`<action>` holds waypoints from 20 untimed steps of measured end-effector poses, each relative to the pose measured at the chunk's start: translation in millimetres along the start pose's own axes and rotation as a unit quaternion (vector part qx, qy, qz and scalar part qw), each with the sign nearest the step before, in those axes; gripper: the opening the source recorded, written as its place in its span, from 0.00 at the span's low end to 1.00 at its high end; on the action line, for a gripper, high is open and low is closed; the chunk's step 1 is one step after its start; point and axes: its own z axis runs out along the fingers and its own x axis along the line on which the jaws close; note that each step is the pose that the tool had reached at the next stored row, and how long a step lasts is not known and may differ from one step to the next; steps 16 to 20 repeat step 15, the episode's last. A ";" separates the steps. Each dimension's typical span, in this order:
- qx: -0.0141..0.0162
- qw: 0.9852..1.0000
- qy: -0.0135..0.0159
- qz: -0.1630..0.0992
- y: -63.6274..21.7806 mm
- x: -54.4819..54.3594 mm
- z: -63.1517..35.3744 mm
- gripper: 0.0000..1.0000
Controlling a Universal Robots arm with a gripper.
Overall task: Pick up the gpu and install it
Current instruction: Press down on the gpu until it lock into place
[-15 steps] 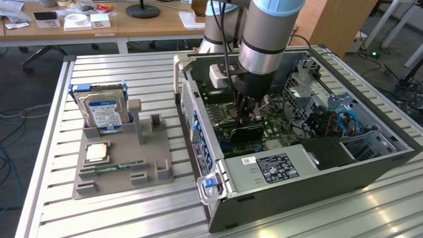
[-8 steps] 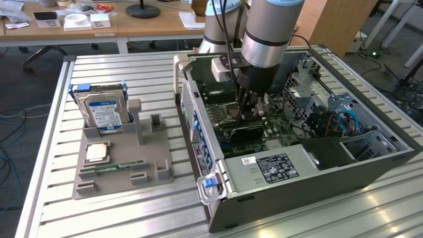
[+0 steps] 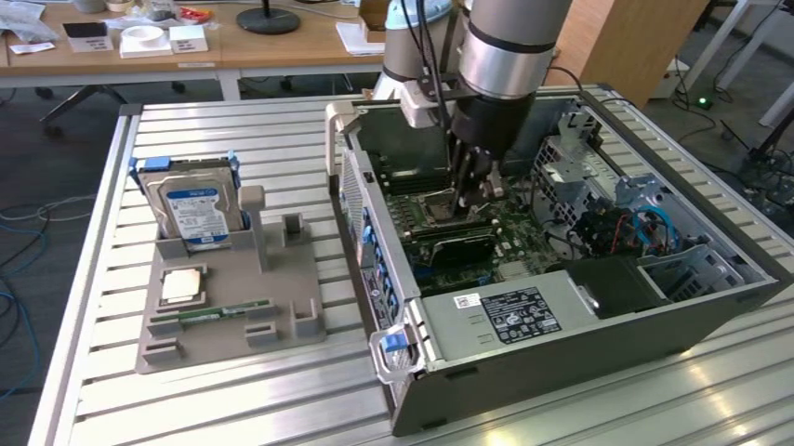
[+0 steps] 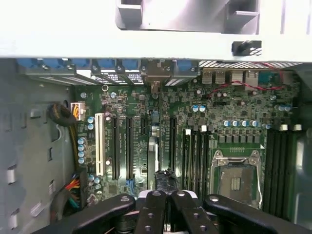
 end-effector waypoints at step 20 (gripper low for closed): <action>0.000 1.000 0.000 0.000 -0.5 -0.6 -21.5 0.11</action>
